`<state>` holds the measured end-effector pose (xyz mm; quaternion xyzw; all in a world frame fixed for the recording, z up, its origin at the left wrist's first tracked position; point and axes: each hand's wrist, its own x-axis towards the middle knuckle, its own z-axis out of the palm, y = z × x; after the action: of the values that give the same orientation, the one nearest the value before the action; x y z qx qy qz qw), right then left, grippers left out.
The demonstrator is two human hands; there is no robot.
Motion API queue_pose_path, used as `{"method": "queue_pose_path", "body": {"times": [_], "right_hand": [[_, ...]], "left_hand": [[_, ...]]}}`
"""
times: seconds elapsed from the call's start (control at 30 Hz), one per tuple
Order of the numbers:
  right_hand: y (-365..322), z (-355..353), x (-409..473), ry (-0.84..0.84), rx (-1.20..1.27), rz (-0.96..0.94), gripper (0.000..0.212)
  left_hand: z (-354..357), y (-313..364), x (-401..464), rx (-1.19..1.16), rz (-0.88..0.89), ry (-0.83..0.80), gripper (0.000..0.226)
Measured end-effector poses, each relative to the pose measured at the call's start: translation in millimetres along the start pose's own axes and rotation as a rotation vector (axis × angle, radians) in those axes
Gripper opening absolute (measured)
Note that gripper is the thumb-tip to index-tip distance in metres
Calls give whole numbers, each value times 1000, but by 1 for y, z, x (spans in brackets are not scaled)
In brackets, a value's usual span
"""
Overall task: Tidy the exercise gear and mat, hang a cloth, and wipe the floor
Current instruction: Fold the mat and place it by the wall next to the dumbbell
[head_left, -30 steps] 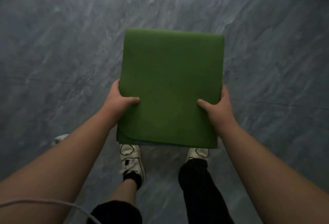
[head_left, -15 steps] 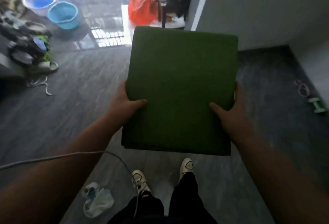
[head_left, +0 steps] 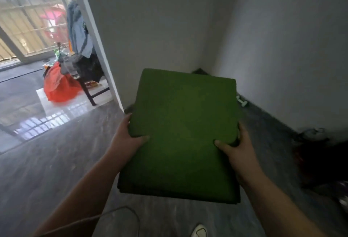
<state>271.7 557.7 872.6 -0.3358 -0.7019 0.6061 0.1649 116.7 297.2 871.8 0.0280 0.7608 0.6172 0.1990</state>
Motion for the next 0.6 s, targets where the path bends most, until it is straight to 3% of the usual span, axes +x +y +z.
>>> {"method": "queue_pose_path", "body": {"times": [0.27,0.6], "right_hand": [[6,-157,86,171,31,-14,87],[14,-192,208,198,66,48,86]], "left_hand": [[184,53,57,69,74,-128,85],[275,86,168,228,101,-198,73]]}}
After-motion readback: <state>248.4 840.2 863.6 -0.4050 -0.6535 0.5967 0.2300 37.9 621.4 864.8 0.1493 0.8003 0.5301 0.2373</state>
